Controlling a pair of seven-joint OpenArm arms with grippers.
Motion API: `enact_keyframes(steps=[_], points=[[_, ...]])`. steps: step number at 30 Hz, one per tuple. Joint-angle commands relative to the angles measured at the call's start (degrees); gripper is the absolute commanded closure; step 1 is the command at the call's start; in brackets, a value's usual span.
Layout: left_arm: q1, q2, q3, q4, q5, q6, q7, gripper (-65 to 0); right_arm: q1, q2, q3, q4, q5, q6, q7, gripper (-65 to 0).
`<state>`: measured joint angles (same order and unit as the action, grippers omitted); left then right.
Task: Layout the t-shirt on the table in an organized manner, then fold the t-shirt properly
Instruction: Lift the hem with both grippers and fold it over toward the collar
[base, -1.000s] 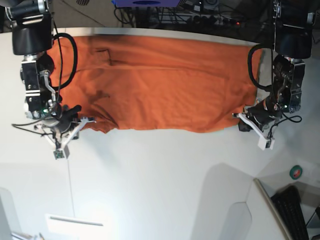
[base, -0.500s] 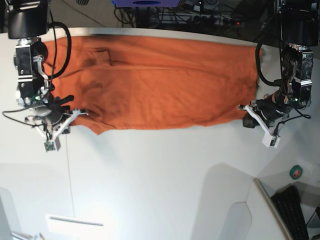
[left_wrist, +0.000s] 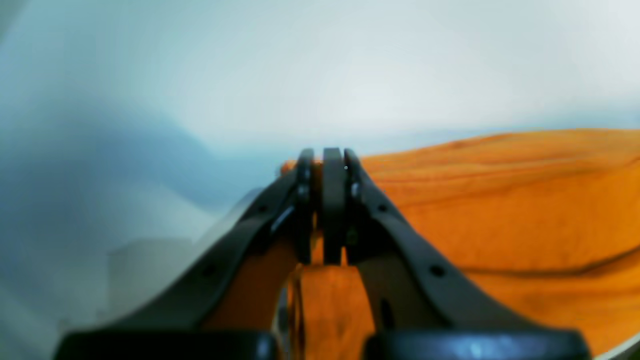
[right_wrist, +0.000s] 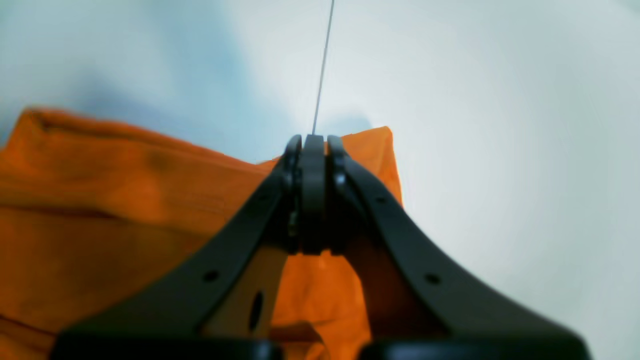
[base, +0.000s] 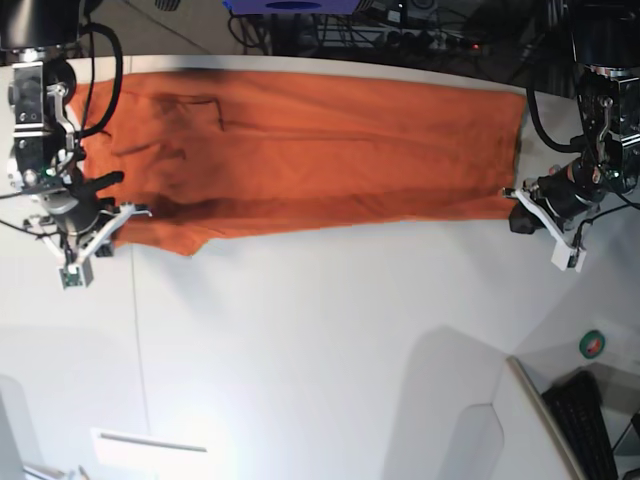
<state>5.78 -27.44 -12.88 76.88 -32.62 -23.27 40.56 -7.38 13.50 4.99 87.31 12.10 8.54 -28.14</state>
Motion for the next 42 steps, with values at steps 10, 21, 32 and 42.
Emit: enact_keyframes(steps=[10, 21, 32, 42], points=[[4.02, -1.44, -0.61, 6.59, -0.65, -0.51, -0.86, 0.0, -8.05, 0.17, 0.24, 8.47, 0.25, 0.04, 1.20, 0.0], [11.76, -2.14, -3.07, 11.16, -0.65, -0.51, -0.86, 0.0, -17.11, -0.18, 3.23, 13.04, 0.25, 0.04, 1.20, 0.0], [14.75, -1.97, -2.98, 12.66, -0.39, -0.51, -0.86, 0.0, -23.44, -3.61, 4.81, 17.62, 0.25, 0.04, 1.20, 0.0], [14.92, -2.05, -2.98, 13.10, -0.39, -0.51, -0.86, 0.0, -28.54, -7.30, 5.95, 20.16, 0.25, -0.05, 1.20, 0.0]])
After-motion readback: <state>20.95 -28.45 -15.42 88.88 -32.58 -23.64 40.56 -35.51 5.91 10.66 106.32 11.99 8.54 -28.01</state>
